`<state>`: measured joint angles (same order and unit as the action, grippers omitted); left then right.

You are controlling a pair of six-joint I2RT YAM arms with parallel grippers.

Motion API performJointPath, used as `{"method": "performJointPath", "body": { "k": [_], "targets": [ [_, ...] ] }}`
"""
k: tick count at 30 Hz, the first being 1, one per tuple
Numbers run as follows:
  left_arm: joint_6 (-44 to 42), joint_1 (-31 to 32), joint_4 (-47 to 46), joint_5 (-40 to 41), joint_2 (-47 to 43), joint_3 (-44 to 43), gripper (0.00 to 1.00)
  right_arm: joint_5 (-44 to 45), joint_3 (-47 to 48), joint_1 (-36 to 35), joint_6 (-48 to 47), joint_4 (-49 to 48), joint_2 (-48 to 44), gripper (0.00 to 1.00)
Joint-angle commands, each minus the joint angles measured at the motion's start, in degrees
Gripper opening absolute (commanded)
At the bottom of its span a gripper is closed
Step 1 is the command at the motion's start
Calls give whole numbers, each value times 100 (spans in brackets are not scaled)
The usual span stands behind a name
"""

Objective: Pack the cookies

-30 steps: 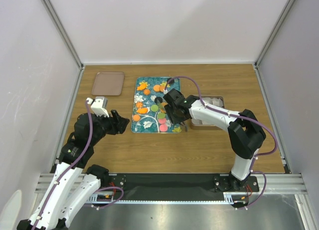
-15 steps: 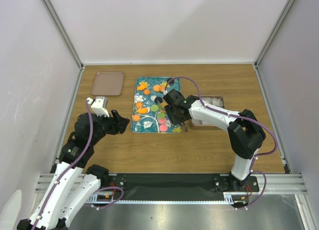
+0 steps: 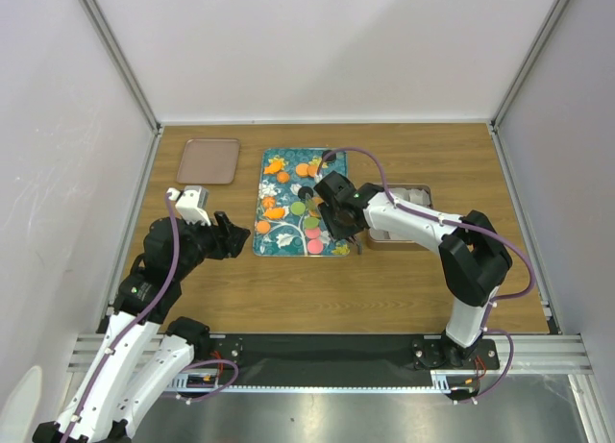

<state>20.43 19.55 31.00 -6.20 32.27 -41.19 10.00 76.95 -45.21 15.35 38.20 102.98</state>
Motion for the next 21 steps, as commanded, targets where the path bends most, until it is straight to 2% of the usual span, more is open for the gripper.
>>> {"method": "performJointPath", "body": {
  "k": [1, 14, 21],
  "targets": [
    [-109, 49, -165, -22, 7, 23, 64, -24, 312, -32, -33, 48, -146, 33],
    [-100, 58, -156, 31, 16, 14, 64, -51, 400, 214, 38, 293, -1034, 31],
    [-91, 84, -165, 31, -10, 14, 65, -68, -223, 1092, 108, 549, -2044, 32]
  ]
}}
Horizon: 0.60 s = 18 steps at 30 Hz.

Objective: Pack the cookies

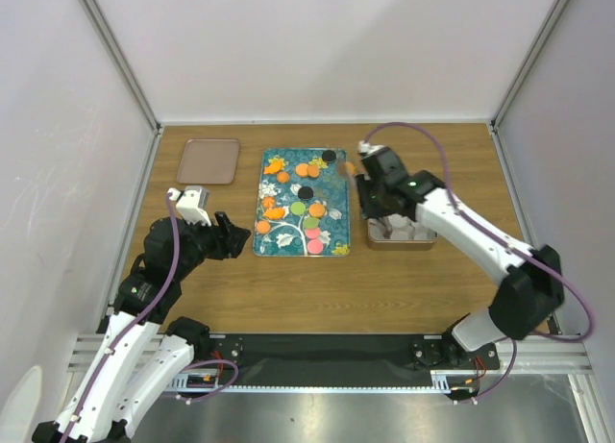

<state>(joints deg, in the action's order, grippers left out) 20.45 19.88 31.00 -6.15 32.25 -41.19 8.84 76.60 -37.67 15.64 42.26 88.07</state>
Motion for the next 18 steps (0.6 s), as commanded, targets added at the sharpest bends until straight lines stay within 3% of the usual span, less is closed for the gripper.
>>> {"method": "performJointPath", "body": {
  "k": [1, 8, 18],
  "targets": [
    [-94, 51, -165, 18, 9, 14, 65, 39, -424, 548, 88, 160, -746, 32],
    [-111, 51, -165, -44, 97, 6, 65, -93, -1243, 1094, 176, 28, -1221, 32],
    [-102, 60, -165, -26, 80, 14, 65, -172, -1586, 1227, 176, -200, -1161, 32]
  ]
}}
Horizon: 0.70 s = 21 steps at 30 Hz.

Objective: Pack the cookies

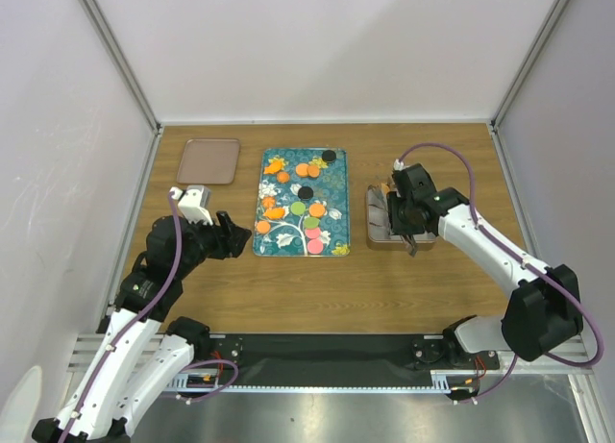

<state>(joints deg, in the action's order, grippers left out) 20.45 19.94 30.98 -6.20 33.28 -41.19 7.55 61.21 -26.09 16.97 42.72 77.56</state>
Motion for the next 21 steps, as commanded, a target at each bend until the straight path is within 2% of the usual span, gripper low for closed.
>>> {"method": "performJointPath", "body": {
  "k": [1, 21],
  "targets": [
    [-102, 53, -171, -22, -14, 14, 65, -61, -56, 86, 43, -299, -57, 32],
    [-94, 115, -145, 57, -41, 14, 65, -210, -144, 183, 87, -783, 453, 36]
  ]
}}
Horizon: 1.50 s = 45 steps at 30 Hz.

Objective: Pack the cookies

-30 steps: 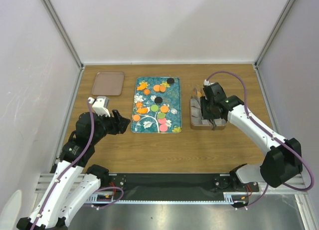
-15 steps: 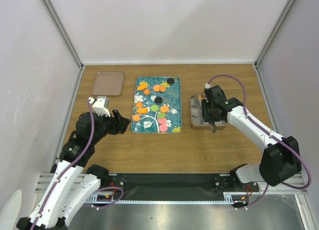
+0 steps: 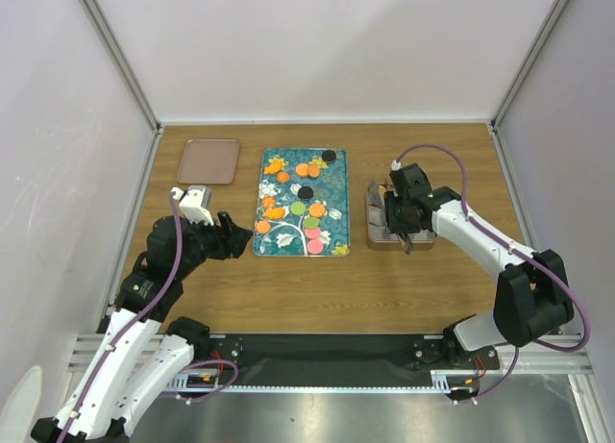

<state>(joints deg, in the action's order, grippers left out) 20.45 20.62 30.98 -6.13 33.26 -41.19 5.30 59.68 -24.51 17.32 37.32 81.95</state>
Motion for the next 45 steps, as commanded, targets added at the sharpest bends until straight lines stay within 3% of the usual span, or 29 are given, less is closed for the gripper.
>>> {"method": "performJointPath", "body": {
  "k": [1, 10, 23, 38, 45],
  "targets": [
    [-94, 56, -145, 59, -38, 14, 65, 15, 0, 25, 43, -252, 22, 36],
    [-94, 74, -145, 68, -38, 14, 65, 103, -70, 43, 52, -313, 93, 38],
    [-94, 100, -145, 77, -47, 14, 65, 68, -88, 52, 78, -357, 84, 51],
    [-85, 144, -136, 103, -82, 14, 65, 138, 386, 43, 96, 266, -839, 49],
    [-76, 170, -119, 147, -100, 14, 65, 287, 1010, -764, 8, 504, -392, 49]
  ]
}}
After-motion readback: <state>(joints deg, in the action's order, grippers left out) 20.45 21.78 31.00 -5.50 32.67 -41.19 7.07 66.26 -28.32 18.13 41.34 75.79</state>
